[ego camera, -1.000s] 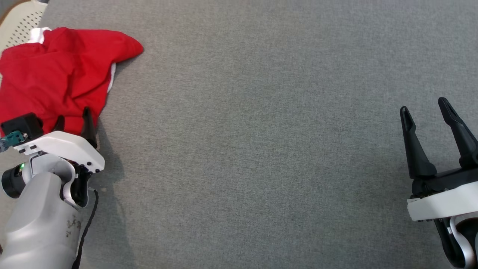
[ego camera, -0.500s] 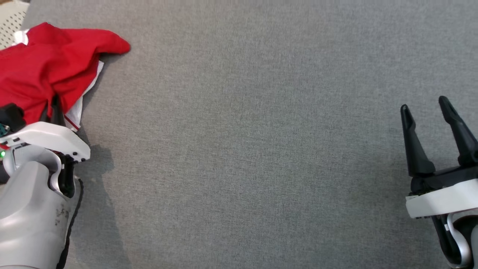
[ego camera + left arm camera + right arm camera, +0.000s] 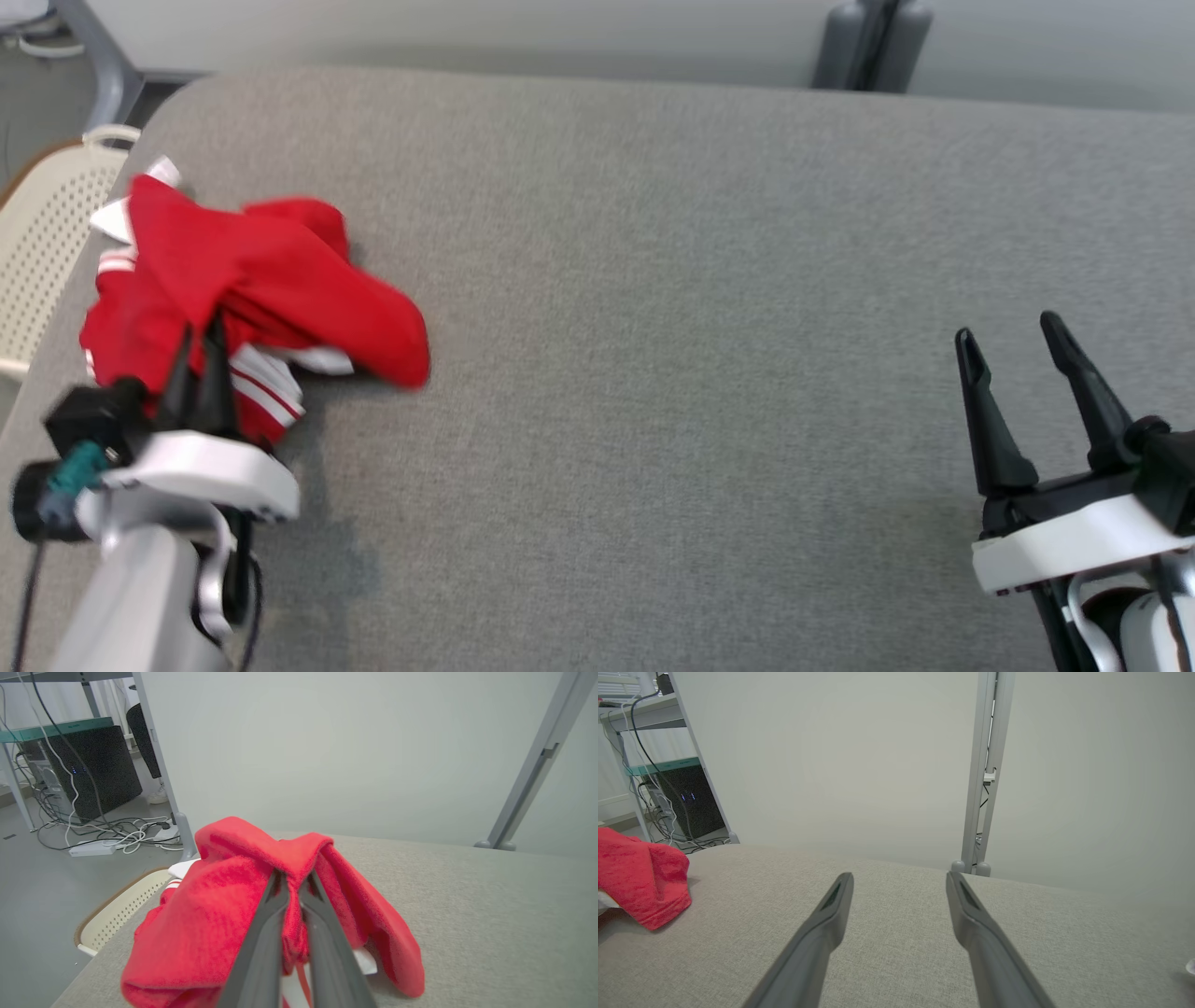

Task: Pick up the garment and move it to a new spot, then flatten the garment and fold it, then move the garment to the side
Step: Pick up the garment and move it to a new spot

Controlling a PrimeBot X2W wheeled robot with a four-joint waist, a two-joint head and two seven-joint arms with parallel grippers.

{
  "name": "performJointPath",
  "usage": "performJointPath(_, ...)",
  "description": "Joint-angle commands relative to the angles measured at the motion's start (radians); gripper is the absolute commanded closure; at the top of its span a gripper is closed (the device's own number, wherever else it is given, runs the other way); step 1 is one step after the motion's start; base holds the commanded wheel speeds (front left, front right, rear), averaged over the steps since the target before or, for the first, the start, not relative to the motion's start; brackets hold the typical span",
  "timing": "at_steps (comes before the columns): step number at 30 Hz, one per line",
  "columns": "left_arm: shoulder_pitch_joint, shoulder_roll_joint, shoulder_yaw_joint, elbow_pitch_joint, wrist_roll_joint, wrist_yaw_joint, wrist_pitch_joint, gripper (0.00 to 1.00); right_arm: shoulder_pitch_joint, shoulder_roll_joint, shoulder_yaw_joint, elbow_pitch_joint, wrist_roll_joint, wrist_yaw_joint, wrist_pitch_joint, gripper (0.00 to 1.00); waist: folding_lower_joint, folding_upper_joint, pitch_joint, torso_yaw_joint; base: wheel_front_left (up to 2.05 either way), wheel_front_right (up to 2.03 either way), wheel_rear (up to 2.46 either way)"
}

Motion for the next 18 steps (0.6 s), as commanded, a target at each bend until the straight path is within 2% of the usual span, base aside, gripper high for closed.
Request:
performJointPath(1,0.059,-0.006,-0.014,-0.075,0.016,0.023,0.013,1.00,0.019,0.004,0.000,0.015,0.007,0.000,-0.016,0.00,0.0000,0.0000,-0.062,-0.034,0.00,0.00,0.00)
performJointPath(10,0.297,-0.020,-0.085,-0.421,0.036,0.095,0.137,1.00,0.072,0.033,0.014,0.052,0.023,0.000,-0.034,0.00,0.0000,0.0000,-0.152,-0.120,0.00,0.00,0.00)
performJointPath(14,0.322,-0.016,-0.126,-0.485,0.043,0.079,0.181,1.00,0.076,0.038,0.020,0.049,0.028,0.000,-0.029,0.00,0.0000,0.0000,-0.151,-0.172,0.00,0.00,0.00)
performJointPath(18,0.278,-0.032,-0.176,-0.503,0.056,0.060,0.206,1.00,0.056,0.040,0.028,0.040,0.032,0.000,-0.031,0.00,0.0000,0.0000,-0.118,-0.241,0.00,0.00,0.00)
